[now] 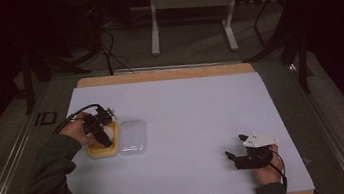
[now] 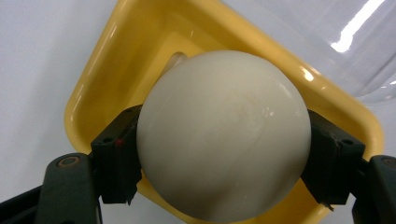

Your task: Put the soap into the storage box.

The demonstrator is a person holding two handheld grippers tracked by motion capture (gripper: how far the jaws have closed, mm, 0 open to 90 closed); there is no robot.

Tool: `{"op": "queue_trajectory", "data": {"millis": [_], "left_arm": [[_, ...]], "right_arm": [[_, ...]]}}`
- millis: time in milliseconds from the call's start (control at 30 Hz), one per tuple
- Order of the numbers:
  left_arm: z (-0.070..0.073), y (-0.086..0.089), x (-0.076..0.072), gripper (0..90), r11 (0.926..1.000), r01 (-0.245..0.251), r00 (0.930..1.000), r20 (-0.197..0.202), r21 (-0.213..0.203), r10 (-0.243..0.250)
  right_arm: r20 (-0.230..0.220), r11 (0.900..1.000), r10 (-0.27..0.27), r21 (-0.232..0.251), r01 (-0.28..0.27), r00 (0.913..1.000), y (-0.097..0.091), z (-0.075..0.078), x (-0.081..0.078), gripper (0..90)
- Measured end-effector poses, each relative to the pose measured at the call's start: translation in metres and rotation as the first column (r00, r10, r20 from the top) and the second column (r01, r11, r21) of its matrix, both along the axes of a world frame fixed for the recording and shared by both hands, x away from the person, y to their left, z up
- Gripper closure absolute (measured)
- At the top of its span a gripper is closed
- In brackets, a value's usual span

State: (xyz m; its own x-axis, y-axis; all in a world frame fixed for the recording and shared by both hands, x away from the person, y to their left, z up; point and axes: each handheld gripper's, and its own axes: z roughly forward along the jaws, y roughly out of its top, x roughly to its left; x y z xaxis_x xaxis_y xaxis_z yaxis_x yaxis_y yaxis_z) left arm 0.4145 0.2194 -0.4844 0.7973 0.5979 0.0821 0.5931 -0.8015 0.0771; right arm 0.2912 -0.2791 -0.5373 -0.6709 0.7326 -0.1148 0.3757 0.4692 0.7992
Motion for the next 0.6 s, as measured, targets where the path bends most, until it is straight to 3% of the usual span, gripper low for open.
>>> {"op": "queue_trajectory", "data": {"millis": [400,600], "left_arm": [[-0.0062,0.0029,-0.0008,24.4,0.9999,-0.001,1.0,-0.009,-0.011,0.001],[-0.0073,0.0056,0.0,13.1,0.9995,-0.016,0.9998,0.009,-0.026,0.017]], "right_arm": [[0.0,1.0,0.0,-0.003,0.0,1.0,0.0003,0.0,-0.0001,18.4],[0.001,1.0,0.002,-0.004,-0.002,1.0,0.0003,0.0,-0.0002,18.4]]}}
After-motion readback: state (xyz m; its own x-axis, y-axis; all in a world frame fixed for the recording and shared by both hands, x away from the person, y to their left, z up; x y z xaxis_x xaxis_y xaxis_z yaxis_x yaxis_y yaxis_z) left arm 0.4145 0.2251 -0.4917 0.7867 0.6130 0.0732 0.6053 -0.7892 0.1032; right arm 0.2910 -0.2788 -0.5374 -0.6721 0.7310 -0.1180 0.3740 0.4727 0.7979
